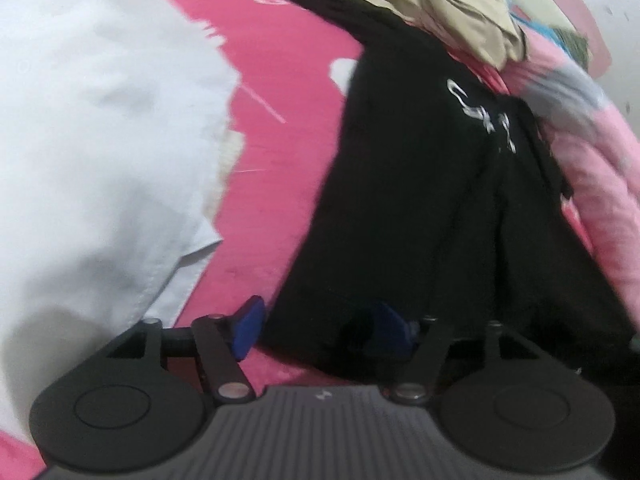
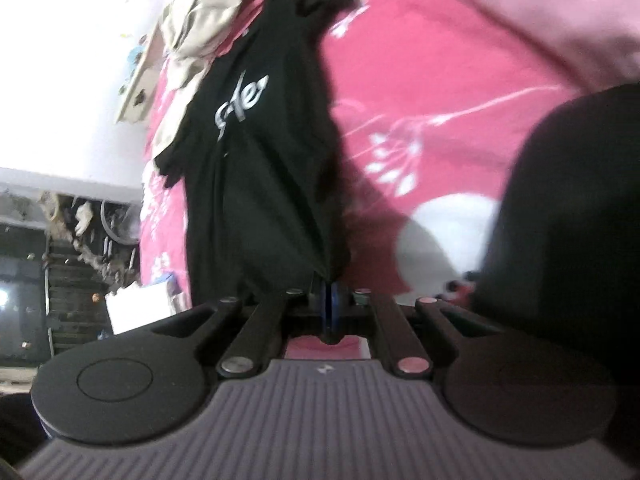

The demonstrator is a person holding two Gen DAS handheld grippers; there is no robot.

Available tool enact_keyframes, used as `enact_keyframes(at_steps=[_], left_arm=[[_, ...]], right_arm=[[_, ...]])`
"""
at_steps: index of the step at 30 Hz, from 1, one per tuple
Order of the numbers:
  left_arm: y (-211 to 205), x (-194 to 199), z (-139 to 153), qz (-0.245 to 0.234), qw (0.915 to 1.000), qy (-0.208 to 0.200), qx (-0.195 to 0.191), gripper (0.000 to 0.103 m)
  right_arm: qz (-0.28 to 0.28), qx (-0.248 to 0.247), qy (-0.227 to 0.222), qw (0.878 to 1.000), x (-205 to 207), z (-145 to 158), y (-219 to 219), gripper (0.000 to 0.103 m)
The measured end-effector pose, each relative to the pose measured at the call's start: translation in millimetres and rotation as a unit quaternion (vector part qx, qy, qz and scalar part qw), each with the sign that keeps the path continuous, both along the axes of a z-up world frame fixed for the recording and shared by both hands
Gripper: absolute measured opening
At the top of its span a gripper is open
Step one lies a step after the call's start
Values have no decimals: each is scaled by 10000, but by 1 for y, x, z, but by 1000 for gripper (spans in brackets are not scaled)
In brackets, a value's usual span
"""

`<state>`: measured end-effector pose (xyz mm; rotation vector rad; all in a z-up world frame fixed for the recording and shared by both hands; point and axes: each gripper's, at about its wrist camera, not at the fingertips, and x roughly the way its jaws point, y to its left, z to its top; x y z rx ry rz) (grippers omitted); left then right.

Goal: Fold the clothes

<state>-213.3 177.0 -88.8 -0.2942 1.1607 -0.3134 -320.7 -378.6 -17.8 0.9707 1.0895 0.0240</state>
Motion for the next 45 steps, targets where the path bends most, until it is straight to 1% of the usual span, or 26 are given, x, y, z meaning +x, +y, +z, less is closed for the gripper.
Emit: enact_keyframes(at_steps=[2,5,10,11,12,13,14,16,18,20,22,23,25,26,28,29,30,32,35,38,40,41,42,43,44,45], left_arm=[[-5,-3,1,-84,9998,-86,160,65],[-5,-5,2,6,9998,-90,154,62],[7,-2,1,432,9985,157,-284,62],[9,-1,0,516,9979,187,-332,56],[8,-1,-1,583,9977,194,-277,51],[8,-1,-2,635,9976,196,-212,42],[7,-2,-1,643,9977,177,-119,35],[3,-3,0,668,9976,158,-24,33],[1,-3,2,635,9977,195,-145,34],[0,-6,4,607,9975,220,-297,46],[-1,-11,7,559,9981,60,-270,50],[-4,-14,7,432,9989,-12,-156,50],[-18,-19,8,46,9995,-177,272,49],[-26,-22,9,-162,9982,-293,494,49],[-45,-28,12,-660,9921,-620,864,49],[-52,-30,13,-864,9888,-736,974,49],[-57,-31,12,-955,9868,-777,1050,49],[-61,-27,5,-943,9863,-711,1154,48],[-60,-21,2,-763,9882,-653,1155,47],[-53,-19,3,-520,9914,-587,1047,47],[-49,-17,-1,-304,9944,-506,882,46],[-47,-16,-3,-211,9952,-476,827,43],[-48,-16,-3,-179,9949,-481,868,36],[-49,-17,-2,-185,9944,-472,924,10],[-47,-17,-1,-149,9954,-398,864,6],[-40,-17,2,13,9980,-256,574,6]], right_arm=[[-91,-60,-15,9999,-4,-1,-4,1],[-231,-15,-105,9997,-8,-11,-16,1],[-457,179,-275,9984,-19,-8,-30,1],[-483,173,-297,9982,-20,-6,-30,1],[-513,202,-299,9980,-22,-7,-30,1],[-544,245,-293,9978,-23,-8,-30,1],[-575,288,-287,9975,-25,-9,-29,1],[-610,428,-319,9967,-26,-12,-27,1],[-643,544,-362,9958,-26,-15,-26,1],[-665,633,-413,9949,-24,-15,-26,1],[-649,658,-452,9947,-23,-14,-27,1],[-635,653,-466,9948,-23,-14,-27,1],[-615,676,-474,9947,-22,-14,-28,1],[-615,693,-467,9946,-21,-15,-28,1],[-599,704,-452,9947,-20,-17,-29,1],[-596,712,-452,9946,-20,-17,-30,1],[-589,721,-457,9946,-19,-18,-30,1],[-566,717,-464,9947,-19,-18,-29,1],[-519,704,-477,9950,-18,-19,-27,1],[-516,704,-511,9949,-20,-17,-27,1],[-501,699,-530,9949,-20,-18,-27,1],[-491,705,-531,9949,-20,-19,-26,1],[-481,714,-530,9949,-19,-20,-26,1],[-455,732,-548,9948,-18,-20,-25,1],[-422,753,-575,9946,-17,-19,-23,1],[-389,774,-601,9944,-16,-19,-22,1]])
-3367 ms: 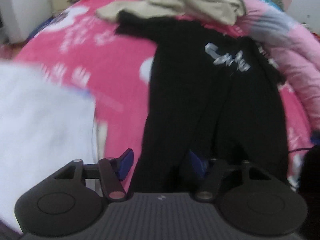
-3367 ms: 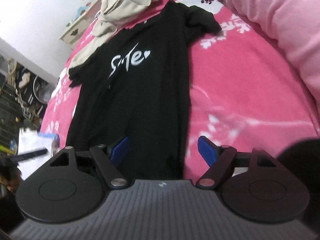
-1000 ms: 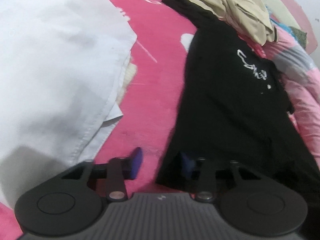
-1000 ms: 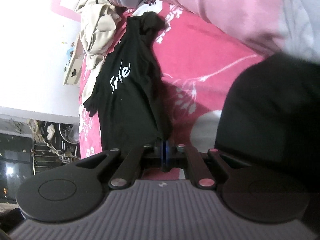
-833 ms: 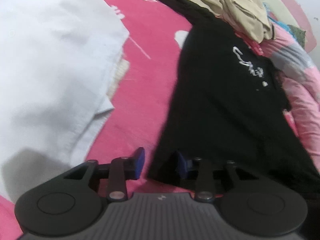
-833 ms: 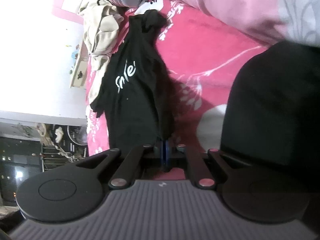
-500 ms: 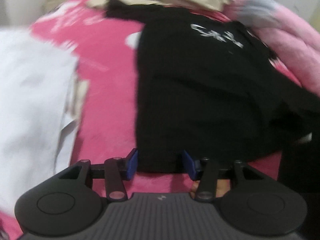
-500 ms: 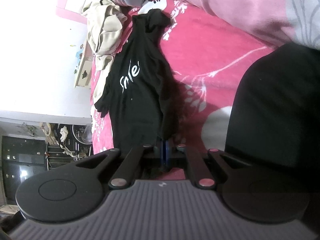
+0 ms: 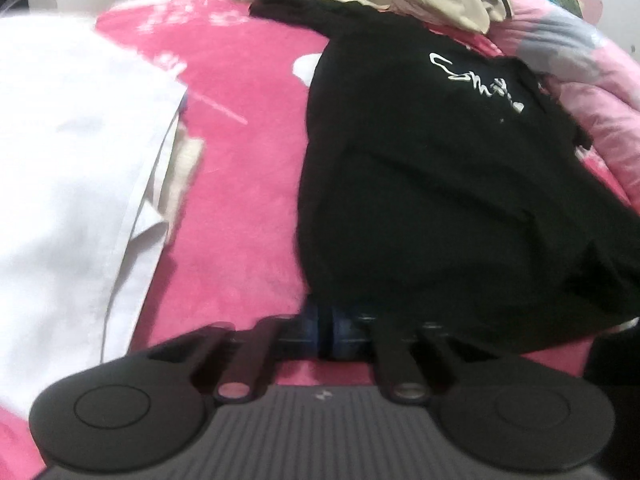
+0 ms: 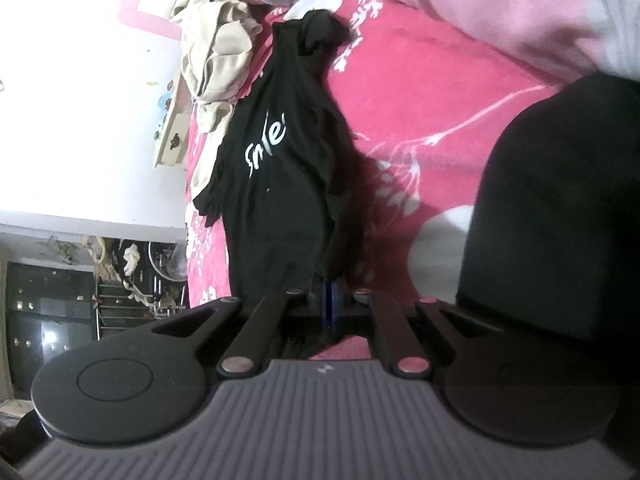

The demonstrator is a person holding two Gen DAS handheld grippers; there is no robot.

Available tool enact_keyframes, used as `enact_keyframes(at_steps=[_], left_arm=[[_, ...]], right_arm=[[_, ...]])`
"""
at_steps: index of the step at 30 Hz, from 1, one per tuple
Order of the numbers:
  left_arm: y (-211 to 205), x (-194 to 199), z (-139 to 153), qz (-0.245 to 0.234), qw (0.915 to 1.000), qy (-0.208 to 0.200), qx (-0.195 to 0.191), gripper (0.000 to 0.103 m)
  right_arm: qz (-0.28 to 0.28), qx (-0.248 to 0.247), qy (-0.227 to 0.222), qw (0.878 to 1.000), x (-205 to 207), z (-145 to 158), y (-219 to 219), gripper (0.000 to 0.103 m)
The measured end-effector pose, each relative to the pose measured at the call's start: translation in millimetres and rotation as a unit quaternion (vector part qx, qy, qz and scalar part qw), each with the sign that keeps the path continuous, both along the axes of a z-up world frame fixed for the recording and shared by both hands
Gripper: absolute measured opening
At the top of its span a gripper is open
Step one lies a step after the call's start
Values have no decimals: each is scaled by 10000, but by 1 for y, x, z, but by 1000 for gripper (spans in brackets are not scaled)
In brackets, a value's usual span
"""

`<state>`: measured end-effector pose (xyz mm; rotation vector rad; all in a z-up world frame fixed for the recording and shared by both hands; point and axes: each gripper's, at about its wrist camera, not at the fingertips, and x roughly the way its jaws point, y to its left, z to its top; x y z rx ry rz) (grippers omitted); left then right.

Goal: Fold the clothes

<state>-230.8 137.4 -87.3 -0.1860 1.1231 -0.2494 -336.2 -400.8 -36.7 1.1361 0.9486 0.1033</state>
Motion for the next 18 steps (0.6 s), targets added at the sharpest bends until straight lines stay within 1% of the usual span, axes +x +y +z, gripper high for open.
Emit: enact_keyframes(at_steps=[1,2,3,5,8,9,10,11,12,13,14,15,16,17,18], left_arm=[[9,3,2,262,9987,163,-403,5],[18,8,4,530,9946,332,-823,5],[29,17,3,812,9868,522,-1297,5],[49,38,2,1336,9633,849,-2170,5],[60,109,14,1748,9402,807,-2810,4],[59,139,28,1822,9353,678,-2956,4],[56,170,46,1869,9305,508,-3108,4],[52,198,76,1817,9267,172,-3286,4],[51,214,116,1699,9222,-305,-3461,4],[50,230,155,1576,9152,-781,-3627,4],[48,242,195,1427,9078,-1274,-3733,4],[42,243,233,1206,9050,-1807,-3657,4],[37,239,264,1001,9032,-2251,-3516,4],[35,230,288,819,9019,-2556,-3384,4],[33,221,301,691,9024,-2717,-3271,4]], right_arm=[[29,24,-49,10000,1,2,1,1],[56,51,-106,9999,1,4,1,1],[63,88,-116,9999,4,5,1,1],[62,164,-69,9998,13,5,-2,1],[201,217,-120,9995,66,2,-7,1],[168,212,-241,9993,94,8,-11,1],[102,199,-401,9989,126,16,-16,1],[36,185,-560,9983,158,23,-21,1],[-62,128,-857,9962,186,44,-26,1],[-173,54,-1208,9925,212,69,-31,1],[-258,-51,-1598,9868,229,99,-34,1],[-299,-175,-2061,9779,239,134,-37,1],[-322,-329,-2536,9662,241,168,-39,1],[-326,-525,-2987,9524,236,200,-39,1],[-309,-703,-3261,9422,225,220,-39,1]])
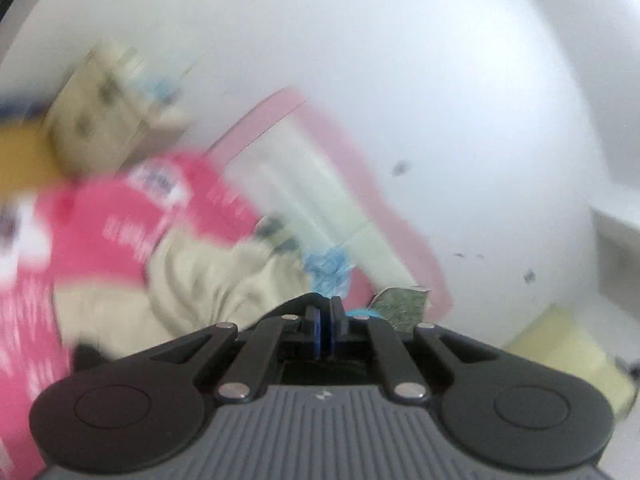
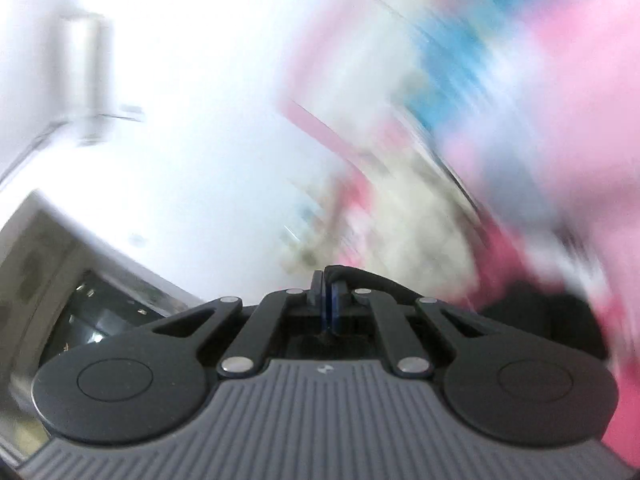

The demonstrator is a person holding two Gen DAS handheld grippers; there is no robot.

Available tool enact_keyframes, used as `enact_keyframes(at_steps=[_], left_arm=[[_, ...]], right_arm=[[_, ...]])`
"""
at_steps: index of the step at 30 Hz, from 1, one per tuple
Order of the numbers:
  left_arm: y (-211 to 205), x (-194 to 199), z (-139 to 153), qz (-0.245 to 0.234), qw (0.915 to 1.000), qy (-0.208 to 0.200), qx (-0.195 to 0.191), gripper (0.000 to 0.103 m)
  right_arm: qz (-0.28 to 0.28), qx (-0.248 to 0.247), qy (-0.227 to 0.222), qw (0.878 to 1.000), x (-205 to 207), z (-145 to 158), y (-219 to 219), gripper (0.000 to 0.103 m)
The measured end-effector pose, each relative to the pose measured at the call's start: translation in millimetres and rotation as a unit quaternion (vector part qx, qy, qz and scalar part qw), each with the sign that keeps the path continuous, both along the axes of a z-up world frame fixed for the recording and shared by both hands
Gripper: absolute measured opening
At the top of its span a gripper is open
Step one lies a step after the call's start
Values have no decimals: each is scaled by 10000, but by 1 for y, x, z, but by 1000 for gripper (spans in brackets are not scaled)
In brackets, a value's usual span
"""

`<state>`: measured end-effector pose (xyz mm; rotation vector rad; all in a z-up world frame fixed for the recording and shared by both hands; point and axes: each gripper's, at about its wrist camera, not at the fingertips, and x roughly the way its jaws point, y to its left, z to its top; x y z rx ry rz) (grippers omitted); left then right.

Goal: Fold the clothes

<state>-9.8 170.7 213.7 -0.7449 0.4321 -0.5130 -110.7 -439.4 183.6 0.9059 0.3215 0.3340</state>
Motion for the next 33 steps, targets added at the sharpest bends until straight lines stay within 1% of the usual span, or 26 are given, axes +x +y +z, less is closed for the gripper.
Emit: enact_keyframes(at_steps=[2,3,5,7,8,9,11,13,14,16,18,20,22,23,25,29,31,33], left_arm=[[-7,-17,5,-39,9995,-152,275,4],[-9,-27,-2,-50,9991,-119,413,4],[-12,-47,-34,-116,9978,222,613,4],[-15,-60,-76,-128,9941,682,838,4],[-15,-65,-99,-123,9909,939,958,4],[-11,-72,-123,-148,9865,1263,1034,4],[7,-86,-171,-188,9742,1942,1138,4],[12,-94,-217,-223,9604,2467,1273,4],[15,-98,-236,-229,9534,2688,1355,4],[24,-104,-264,-285,9424,3014,1425,4],[23,-108,-280,-382,9369,3120,1531,4],[28,-115,-282,-475,9342,3080,1736,4],[25,-116,-284,-583,9298,3026,2011,4],[21,-117,-286,-638,9265,3006,2170,4],[13,-125,-288,-771,9154,2979,2596,4],[-4,-132,-303,-964,8931,2928,3277,4],[-2,-143,-307,-1015,8890,2954,3348,4],[-3,-144,-309,-1081,8868,2898,3434,5]], right_arm=[[-41,-350,-430,9985,-23,31,1,1],[-18,-435,-479,9979,-35,35,1,1],[70,-530,-180,9984,-56,18,4,1],[196,-599,487,9968,-74,-21,10,1],[274,-584,937,9935,-81,-48,13,1],[357,-548,1422,9877,-87,-76,15,1],[463,-397,2323,9707,-98,-131,20,1],[549,-324,3067,9497,-111,-179,24,1],[600,-332,3361,9393,-117,-197,26,1],[707,-429,3852,9191,-129,-224,30,1],[794,-649,4089,9068,-134,-230,34,1],[896,-876,4254,8963,-138,-229,36,1],[1027,-1157,4321,8884,-141,-223,40,1],[1096,-1293,4357,8840,-138,-221,41,1],[1239,-1560,4444,8734,-132,-219,44,1],[1495,-2110,4677,8452,-124,-237,59,1],[1562,-2223,4820,8330,-121,-245,62,1],[1638,-2337,4988,8184,-121,-253,66,2]])
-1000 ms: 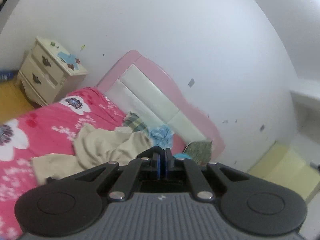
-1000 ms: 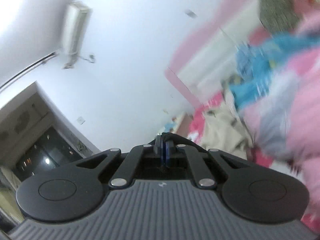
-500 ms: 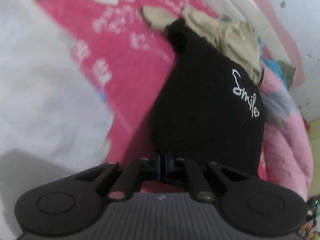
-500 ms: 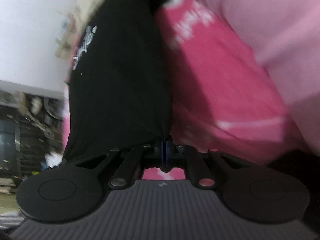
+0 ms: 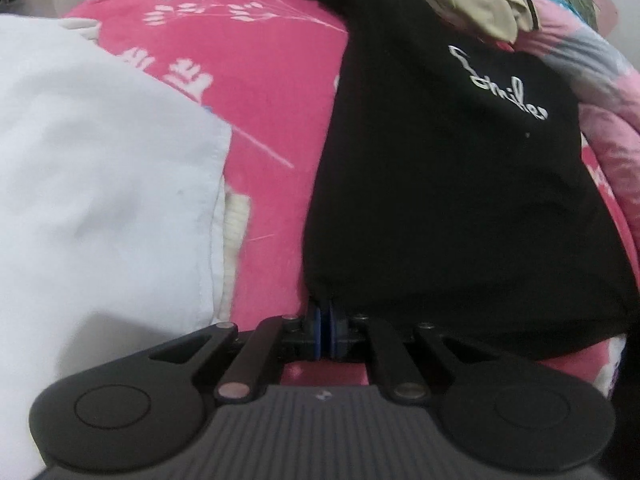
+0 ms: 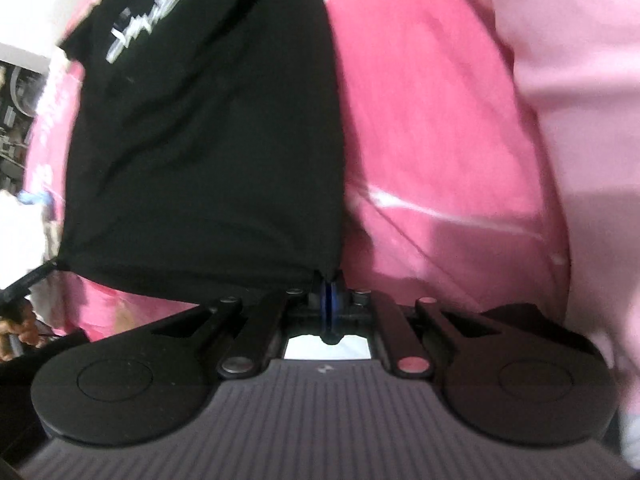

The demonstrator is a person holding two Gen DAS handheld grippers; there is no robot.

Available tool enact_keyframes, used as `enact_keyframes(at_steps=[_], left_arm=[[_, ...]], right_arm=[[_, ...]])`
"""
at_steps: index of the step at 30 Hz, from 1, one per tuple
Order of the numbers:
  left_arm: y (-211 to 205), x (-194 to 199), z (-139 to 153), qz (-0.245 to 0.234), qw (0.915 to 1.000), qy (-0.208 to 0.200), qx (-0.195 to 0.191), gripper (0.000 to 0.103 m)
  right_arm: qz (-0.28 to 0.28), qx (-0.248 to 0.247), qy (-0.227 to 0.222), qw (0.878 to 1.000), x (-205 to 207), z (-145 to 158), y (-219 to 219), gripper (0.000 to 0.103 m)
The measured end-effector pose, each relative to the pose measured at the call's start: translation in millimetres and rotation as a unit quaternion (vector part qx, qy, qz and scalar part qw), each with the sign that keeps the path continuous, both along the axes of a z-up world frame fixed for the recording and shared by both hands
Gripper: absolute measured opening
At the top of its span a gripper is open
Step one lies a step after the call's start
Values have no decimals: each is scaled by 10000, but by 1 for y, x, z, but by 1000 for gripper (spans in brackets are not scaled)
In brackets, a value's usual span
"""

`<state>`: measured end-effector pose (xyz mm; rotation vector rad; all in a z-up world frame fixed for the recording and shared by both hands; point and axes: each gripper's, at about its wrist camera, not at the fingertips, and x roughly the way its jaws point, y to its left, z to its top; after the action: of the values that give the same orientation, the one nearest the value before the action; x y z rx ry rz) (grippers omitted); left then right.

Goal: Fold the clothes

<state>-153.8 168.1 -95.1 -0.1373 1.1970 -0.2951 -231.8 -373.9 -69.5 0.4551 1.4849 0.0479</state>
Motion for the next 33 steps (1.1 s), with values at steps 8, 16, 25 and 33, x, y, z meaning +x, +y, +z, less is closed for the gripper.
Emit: enact_keyframes(at_steps=[8,16,25,33], left_arm=[[2,-13,9,-296,9995,-39,102,19],[3,-52,40,-348,9963,-761,175,20],[-55,-74,22,-1873,9740,-1263,156,21],[-88,-76,10,-2808,9488,-1431,194,21]], right_arm=[[121,-1196,-432,9918,-21,33,6,23],[2265,-842,-2340,9417,-51,76,107,20],[4676,-785,-2972,8288,-61,35,229,10],[4907,-1014,-2924,8145,-22,7,238,10]])
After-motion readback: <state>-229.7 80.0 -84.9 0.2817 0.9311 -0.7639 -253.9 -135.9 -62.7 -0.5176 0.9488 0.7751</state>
